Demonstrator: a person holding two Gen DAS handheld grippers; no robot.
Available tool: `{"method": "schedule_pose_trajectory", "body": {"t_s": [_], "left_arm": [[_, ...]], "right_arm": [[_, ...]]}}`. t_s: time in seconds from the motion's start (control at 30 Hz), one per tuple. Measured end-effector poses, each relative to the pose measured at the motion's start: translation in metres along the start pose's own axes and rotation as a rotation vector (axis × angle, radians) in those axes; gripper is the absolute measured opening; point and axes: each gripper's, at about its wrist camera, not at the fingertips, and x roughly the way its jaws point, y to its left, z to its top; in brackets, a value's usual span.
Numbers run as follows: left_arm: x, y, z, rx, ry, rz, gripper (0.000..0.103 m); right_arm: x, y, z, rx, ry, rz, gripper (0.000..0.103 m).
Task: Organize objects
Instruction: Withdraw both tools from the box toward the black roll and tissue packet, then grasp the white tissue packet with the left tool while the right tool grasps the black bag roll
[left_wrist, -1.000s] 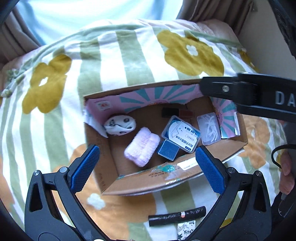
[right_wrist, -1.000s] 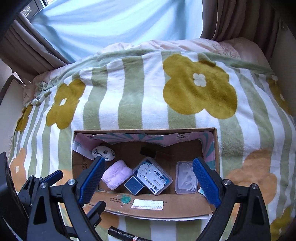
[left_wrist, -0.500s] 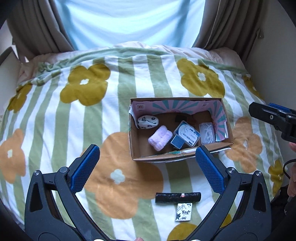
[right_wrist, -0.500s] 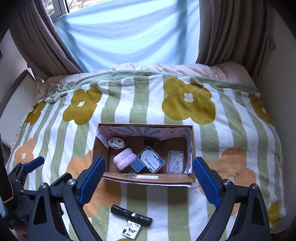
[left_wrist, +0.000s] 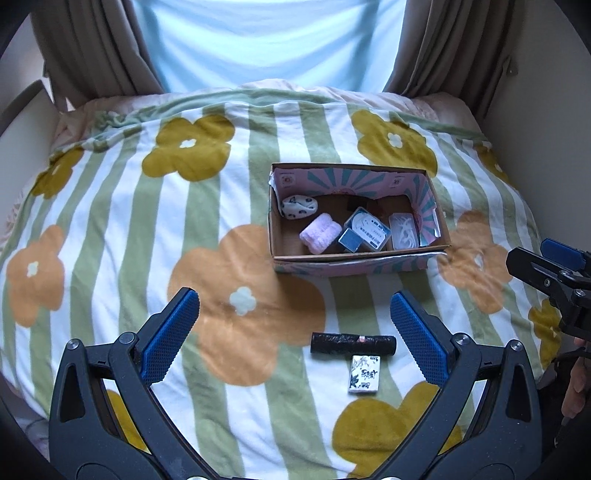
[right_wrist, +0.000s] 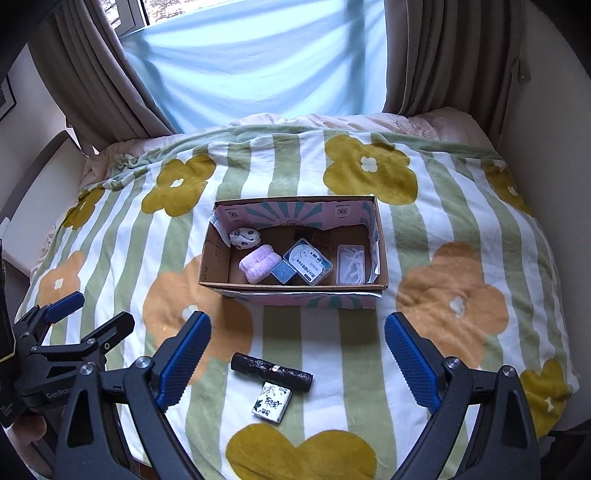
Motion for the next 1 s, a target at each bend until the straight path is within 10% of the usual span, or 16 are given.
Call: {"method": "schedule_pose_trajectory", "body": {"t_s": [0.47, 1.0], "left_arm": [[-0.01, 0.007, -0.016, -0.008, 0.004, -0.002, 0.103], [0.034, -0.029, -0.081, -0.002, 0.095, -0.049, 0.103]], "right_arm": [[-0.014, 0.002, -0.003, -0.105, -0.029, 0.039, 0.094], [0.075, 0.014, -0.028, -0.555, 0.16, 0.406, 0.091]]}}
